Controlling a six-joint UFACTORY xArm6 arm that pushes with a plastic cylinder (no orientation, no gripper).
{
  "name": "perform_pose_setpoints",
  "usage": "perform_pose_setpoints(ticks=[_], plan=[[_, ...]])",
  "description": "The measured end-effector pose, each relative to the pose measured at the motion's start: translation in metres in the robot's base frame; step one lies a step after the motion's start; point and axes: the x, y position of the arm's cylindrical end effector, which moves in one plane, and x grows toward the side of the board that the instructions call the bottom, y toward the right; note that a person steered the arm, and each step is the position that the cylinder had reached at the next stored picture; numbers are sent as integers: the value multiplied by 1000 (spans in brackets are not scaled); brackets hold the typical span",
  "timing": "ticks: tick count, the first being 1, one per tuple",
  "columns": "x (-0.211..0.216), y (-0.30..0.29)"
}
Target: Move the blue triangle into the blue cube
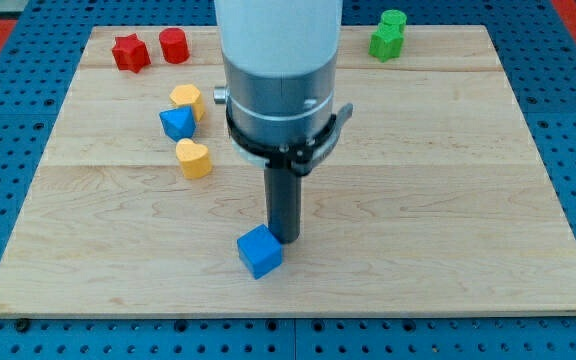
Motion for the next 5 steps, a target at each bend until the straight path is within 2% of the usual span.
perform_pose_setpoints(ticks=[1, 3, 5], plan=[[-31, -9], [-130, -14], [-198, -33]])
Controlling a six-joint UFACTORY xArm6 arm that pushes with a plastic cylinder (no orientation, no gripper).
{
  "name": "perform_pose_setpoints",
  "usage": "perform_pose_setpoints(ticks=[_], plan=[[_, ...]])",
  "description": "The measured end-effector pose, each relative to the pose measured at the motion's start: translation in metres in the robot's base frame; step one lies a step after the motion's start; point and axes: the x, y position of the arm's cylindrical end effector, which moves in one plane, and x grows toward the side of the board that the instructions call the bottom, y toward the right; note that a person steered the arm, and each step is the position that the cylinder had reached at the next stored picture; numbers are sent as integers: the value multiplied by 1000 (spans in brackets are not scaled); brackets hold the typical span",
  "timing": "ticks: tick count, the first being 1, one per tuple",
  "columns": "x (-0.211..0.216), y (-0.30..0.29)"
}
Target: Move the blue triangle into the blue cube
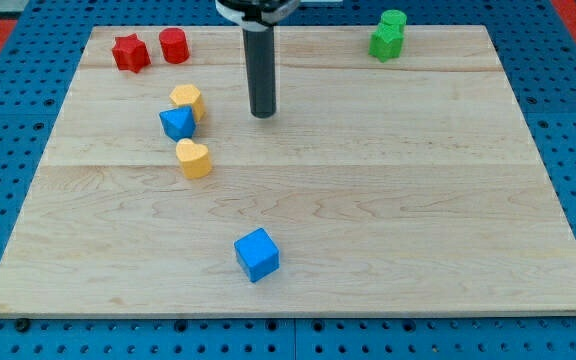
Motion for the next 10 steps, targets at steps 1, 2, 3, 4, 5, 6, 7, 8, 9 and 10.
perform_pose_setpoints(ticks=[1, 2, 3, 4, 5, 6, 7, 8, 9, 10], plan=[[-18, -53], [-32, -105], [-31, -159], [-10, -177], [15, -161], [15, -117], [22, -82], [31, -53], [38, -70], [32, -87]])
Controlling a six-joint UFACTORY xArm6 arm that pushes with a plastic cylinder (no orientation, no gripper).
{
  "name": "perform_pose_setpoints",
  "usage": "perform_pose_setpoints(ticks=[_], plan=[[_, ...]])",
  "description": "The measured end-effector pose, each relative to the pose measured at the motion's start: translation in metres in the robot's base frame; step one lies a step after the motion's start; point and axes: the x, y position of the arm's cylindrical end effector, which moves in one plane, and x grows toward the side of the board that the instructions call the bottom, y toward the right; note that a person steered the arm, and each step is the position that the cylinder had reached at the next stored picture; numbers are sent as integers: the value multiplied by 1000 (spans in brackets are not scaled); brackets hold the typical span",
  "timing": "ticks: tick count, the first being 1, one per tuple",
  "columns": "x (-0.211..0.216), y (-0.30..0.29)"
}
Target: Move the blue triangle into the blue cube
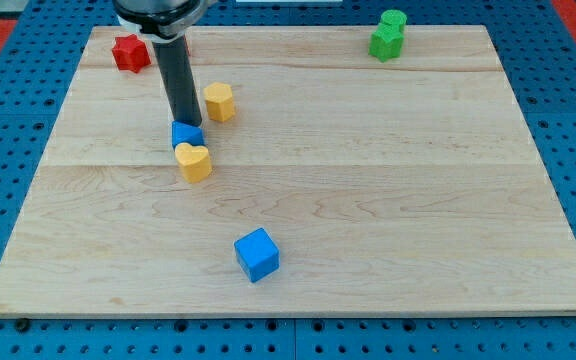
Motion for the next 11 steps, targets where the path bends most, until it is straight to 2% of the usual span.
perform_pose_setpoints(ticks=[1, 4, 6, 9, 10, 11], plan=[[14, 3], [94, -14], [137, -50], [142, 33], [148, 43], [162, 27]])
